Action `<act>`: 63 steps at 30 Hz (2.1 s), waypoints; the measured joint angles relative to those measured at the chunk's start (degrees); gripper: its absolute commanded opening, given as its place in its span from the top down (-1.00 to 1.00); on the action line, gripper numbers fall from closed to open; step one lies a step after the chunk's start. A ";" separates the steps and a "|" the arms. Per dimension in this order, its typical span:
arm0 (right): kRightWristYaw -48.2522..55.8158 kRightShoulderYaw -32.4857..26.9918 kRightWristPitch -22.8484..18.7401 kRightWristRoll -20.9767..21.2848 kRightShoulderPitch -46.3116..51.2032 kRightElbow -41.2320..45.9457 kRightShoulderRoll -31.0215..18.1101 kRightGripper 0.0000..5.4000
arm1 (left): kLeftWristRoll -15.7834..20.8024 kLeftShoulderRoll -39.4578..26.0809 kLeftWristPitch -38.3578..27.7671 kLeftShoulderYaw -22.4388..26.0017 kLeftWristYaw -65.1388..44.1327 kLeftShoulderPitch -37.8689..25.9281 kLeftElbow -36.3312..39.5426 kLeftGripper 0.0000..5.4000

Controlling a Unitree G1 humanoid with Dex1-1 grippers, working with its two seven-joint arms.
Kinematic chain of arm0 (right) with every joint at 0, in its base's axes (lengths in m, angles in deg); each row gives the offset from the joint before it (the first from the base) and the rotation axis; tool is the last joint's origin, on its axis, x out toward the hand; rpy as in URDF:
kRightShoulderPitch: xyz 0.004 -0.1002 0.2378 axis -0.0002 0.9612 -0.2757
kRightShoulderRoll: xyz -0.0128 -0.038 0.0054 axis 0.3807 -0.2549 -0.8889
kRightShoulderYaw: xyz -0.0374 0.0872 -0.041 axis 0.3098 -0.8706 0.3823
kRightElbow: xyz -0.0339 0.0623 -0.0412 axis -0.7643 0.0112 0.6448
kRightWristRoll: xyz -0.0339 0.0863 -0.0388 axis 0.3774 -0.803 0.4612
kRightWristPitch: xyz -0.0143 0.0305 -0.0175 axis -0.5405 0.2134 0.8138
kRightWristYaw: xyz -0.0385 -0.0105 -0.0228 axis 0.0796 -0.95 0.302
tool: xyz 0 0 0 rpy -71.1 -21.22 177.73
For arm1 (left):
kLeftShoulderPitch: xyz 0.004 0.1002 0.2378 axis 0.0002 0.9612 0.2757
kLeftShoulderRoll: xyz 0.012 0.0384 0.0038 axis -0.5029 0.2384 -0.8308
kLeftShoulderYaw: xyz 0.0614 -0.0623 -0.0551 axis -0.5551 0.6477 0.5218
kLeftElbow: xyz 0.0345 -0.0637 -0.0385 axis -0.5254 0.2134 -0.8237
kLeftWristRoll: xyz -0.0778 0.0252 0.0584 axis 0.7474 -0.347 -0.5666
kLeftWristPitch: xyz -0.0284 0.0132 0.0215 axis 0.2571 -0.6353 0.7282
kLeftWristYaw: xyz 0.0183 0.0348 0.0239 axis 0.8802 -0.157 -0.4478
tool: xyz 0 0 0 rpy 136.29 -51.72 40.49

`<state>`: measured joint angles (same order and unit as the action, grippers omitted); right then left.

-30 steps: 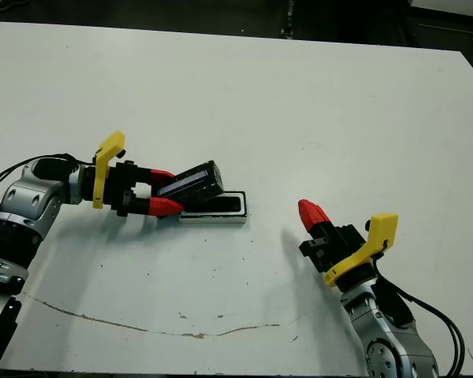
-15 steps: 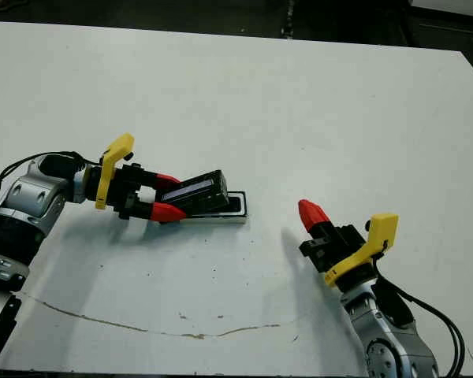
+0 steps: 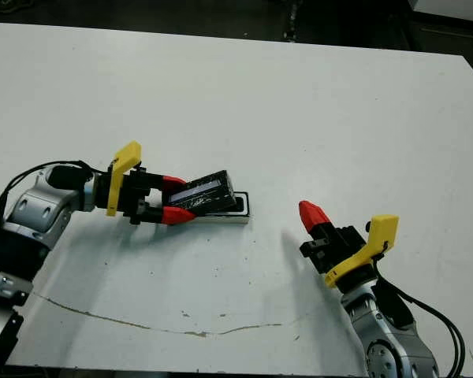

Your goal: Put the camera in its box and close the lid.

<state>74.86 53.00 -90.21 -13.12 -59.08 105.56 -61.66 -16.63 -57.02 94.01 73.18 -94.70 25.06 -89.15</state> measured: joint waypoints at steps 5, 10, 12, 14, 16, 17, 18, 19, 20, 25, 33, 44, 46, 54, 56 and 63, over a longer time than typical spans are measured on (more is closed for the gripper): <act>0.03 -0.02 0.00 0.00 0.02 0.00 -0.02 1.00 | -0.82 -0.10 7.42 -1.73 3.51 0.09 5.95 -0.17; 0.09 -0.11 0.01 -0.18 0.01 -0.02 -0.01 1.00 | -2.05 -0.19 9.49 -3.07 4.28 -0.53 7.99 -0.17; 0.17 -0.14 0.01 -0.26 -0.01 -0.06 -0.01 1.00 | -2.43 -0.18 9.78 -3.73 4.33 -1.11 7.85 -0.17; 0.20 -0.20 0.01 -0.33 -0.01 -0.19 0.01 1.00 | -2.52 -0.15 9.72 -4.23 4.14 -1.70 6.98 -0.17; 0.20 -0.20 0.04 -0.19 0.00 -0.26 0.01 1.00 | -2.78 -0.03 8.70 -4.88 3.51 -2.60 5.18 -0.17; 0.20 -0.20 0.05 -0.16 0.00 -0.28 0.01 1.00 | -2.99 0.12 7.70 -5.48 2.96 -3.33 3.94 -0.17; 0.20 -0.19 0.06 -0.16 0.01 -0.29 0.01 1.00 | -3.38 0.37 6.48 -5.94 2.30 -3.95 2.36 -0.17; 0.19 -0.19 0.06 -0.16 0.02 -0.31 0.02 1.00 | -3.75 0.77 4.22 -6.39 1.19 -4.79 0.25 -0.17; 0.20 -0.19 0.07 -0.16 0.02 -0.34 0.02 1.00 | -4.04 1.22 1.93 -6.83 0.23 -5.58 -2.04 -0.17; 0.26 -0.23 0.11 -0.19 0.01 -0.72 0.03 1.00 | -5.09 6.05 -11.59 -7.79 -4.16 -9.25 -15.94 -0.17; 0.08 -0.36 0.10 -0.29 0.01 -0.69 0.06 1.00 | -5.93 9.78 -19.53 -7.72 -6.35 -13.33 -28.67 -0.17; 0.46 -0.42 0.56 -0.38 -0.03 -1.05 0.06 1.00 | -9.53 11.07 -15.22 -8.73 -5.29 -14.72 -25.94 -0.24; 0.50 -0.39 0.71 -0.41 -0.09 -1.07 0.09 1.00 | -11.62 10.98 -12.38 -9.86 -2.85 -13.66 -20.45 -0.34; 0.40 -0.48 0.94 -0.34 0.04 -1.07 0.11 1.00 | -13.63 9.51 -13.08 -10.53 0.45 -11.13 -12.60 -0.70; 0.42 -0.46 0.95 -0.33 0.04 -1.07 0.11 1.00 | -13.66 9.46 -13.03 -10.53 0.87 -10.97 -12.29 -0.79; 0.39 -0.43 0.94 -0.21 0.04 -1.05 0.10 1.00 | -13.04 8.59 -10.24 -9.71 1.06 -10.62 -10.55 -1.00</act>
<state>75.26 52.58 -89.26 -13.33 -59.05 104.51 -61.56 -29.67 -48.43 83.77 63.47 -93.63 14.43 -99.69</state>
